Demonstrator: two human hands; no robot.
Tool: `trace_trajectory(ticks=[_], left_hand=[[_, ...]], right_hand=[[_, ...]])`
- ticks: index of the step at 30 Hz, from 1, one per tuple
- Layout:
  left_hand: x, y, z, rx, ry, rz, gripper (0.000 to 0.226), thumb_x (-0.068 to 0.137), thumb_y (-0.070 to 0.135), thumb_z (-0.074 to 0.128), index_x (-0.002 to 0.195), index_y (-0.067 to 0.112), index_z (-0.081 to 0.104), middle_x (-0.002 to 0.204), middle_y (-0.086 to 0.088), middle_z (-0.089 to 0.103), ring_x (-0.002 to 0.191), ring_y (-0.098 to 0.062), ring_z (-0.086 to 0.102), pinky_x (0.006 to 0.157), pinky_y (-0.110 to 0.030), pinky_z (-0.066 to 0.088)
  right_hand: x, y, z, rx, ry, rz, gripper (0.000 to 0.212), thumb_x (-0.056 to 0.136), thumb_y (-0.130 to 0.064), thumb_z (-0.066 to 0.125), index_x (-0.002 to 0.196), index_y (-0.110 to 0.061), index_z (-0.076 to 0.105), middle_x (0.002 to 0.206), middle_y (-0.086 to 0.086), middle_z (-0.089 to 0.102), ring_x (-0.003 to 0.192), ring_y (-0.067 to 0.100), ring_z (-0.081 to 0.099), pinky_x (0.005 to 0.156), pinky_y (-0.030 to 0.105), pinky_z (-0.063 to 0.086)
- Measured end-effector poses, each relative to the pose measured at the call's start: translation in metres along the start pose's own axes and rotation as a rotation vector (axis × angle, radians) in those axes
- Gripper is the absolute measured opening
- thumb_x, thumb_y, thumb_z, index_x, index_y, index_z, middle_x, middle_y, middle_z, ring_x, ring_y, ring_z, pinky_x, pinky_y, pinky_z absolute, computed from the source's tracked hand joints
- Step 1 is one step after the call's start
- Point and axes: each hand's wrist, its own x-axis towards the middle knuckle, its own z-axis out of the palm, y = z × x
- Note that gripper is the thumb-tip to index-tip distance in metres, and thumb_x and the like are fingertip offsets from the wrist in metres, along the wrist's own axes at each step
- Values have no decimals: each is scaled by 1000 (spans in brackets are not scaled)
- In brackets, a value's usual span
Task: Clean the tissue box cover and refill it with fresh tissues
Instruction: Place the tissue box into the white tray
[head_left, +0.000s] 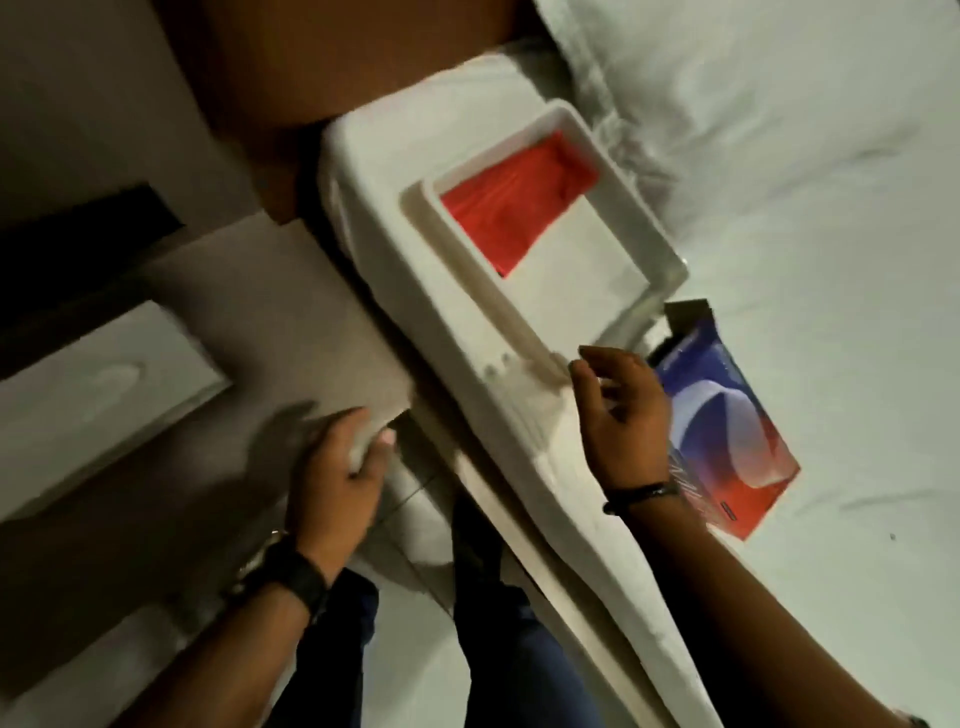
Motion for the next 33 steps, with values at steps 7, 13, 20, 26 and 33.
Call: trace_trajectory(ticks=[7,13,20,26,33], left_hand=[[-34,107,156,-54,-246,68,31,84,35,67,107,15,66,98,2,68,92,-16,64,81,-24,49],[-61,149,257,-123,-275,22,46,78,49,68,118,52,45,114,23,58,105,1,57,92,-24,46],[-35,188,277,-358,-158,117,70,81,31,67,142,35,33,133,8,57,117,-11,58,98,-45,48],[-20,200,249,-421,-276,153,74,77,24,73,134,54,36,128,8,61,113,-13,62,91,-46,54],[18,228,199,-399,-214,188,57,78,39,69,130,42,48,119,2,67,109,-19,64,93,-42,51]], right_hand=[[21,90,-138,-75,319,-88,22,87,-28,65,102,-13,67,93,0,62,78,16,60,64,30,49],[83,175,-173,-49,-261,214,84,71,-66,62,141,-24,44,128,0,56,111,18,56,93,30,44],[140,183,-137,291,-645,241,55,76,-65,59,127,-46,49,117,-17,66,107,5,63,99,41,48],[134,168,-155,628,-654,241,44,93,-30,55,136,-28,46,126,-3,64,112,17,63,97,42,50],[140,123,-151,649,-608,121,46,86,-40,60,131,-39,48,125,-11,62,116,12,59,96,39,49]])
